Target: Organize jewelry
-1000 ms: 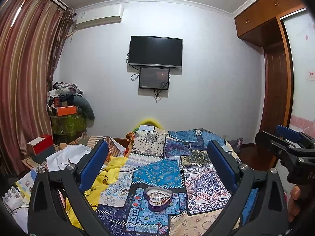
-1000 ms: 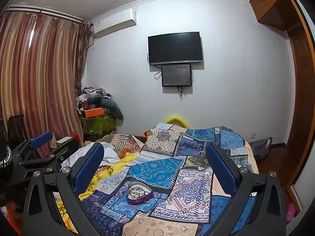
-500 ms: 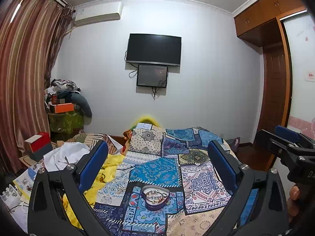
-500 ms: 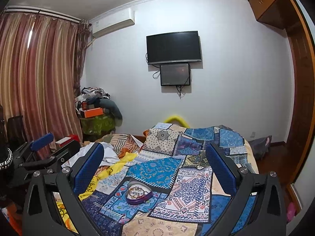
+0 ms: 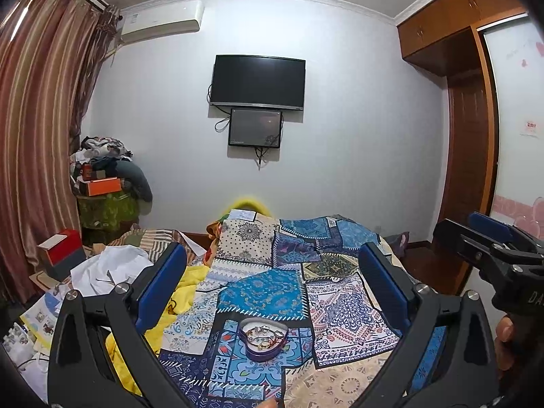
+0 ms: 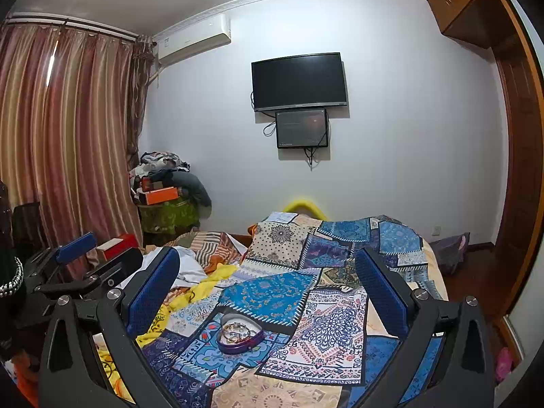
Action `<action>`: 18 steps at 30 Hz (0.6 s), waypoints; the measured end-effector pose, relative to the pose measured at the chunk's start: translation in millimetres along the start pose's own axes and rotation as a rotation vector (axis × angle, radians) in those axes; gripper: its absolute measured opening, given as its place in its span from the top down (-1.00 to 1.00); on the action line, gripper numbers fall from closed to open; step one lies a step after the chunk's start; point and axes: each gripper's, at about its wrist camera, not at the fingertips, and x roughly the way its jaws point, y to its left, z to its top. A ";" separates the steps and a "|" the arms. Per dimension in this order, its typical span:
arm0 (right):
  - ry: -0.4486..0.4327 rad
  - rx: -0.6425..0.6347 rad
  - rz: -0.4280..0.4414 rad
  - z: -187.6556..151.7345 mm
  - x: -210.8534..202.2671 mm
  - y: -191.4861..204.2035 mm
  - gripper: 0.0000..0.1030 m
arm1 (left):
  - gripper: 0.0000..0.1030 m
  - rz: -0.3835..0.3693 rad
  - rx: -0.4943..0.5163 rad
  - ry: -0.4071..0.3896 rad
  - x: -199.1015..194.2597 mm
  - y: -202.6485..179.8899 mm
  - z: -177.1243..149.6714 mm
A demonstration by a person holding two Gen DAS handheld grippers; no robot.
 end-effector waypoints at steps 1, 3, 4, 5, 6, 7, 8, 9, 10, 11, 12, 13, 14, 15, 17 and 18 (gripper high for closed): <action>0.000 0.001 0.000 -0.2 0.0 -0.1 -0.99 | -0.97 -0.002 0.000 0.002 0.3 0.4 0.2; 0.000 0.002 -0.001 -0.1 0.1 -0.4 -0.99 | -0.97 -0.006 -0.002 0.006 0.9 1.2 0.8; 0.000 0.003 -0.003 0.0 0.0 -0.4 -0.99 | -0.97 -0.007 -0.002 0.007 0.9 0.8 0.8; 0.000 0.005 -0.003 0.5 1.0 -1.7 -0.99 | -0.97 -0.008 -0.003 0.007 1.0 1.1 0.9; 0.001 0.006 -0.003 0.7 1.4 -1.8 -0.99 | -0.97 -0.007 -0.003 0.007 1.1 1.1 0.9; 0.002 0.007 -0.003 0.7 1.6 -1.7 -0.99 | -0.97 -0.008 -0.003 0.007 1.0 1.1 0.8; 0.003 0.008 -0.003 0.8 1.8 -1.9 -0.99 | -0.97 -0.009 -0.004 0.008 1.3 1.2 0.8; 0.002 0.009 -0.005 0.9 1.8 -1.9 -0.99 | -0.97 -0.011 -0.005 0.009 1.6 1.2 0.6; 0.002 0.009 -0.005 0.6 1.7 -2.1 -0.99 | -0.97 -0.012 -0.005 0.010 2.2 1.1 0.3; 0.002 0.008 -0.005 0.5 1.9 -1.4 -0.99 | -0.97 -0.016 -0.006 0.012 2.4 1.6 0.6; 0.002 0.008 -0.006 0.6 1.8 -1.2 -0.99 | -0.97 -0.019 -0.006 0.015 3.0 1.4 0.4; 0.002 0.008 -0.006 0.4 1.8 -1.4 -0.99 | -0.97 -0.020 -0.005 0.017 3.8 0.4 0.2; 0.002 0.009 -0.007 0.4 1.9 -1.2 -0.99 | -0.97 -0.019 -0.002 0.018 4.3 -0.4 -0.2; 0.002 0.010 -0.006 0.4 1.9 -1.3 -0.99 | -0.97 -0.019 0.001 0.019 4.9 -1.7 -0.7; 0.003 0.013 -0.004 -0.1 1.7 -0.8 -0.99 | -0.97 -0.022 0.008 0.019 5.6 -3.5 -0.9; 0.003 0.013 -0.005 -0.2 2.1 -1.7 -0.99 | -0.97 -0.023 0.010 0.018 5.2 -3.9 -1.3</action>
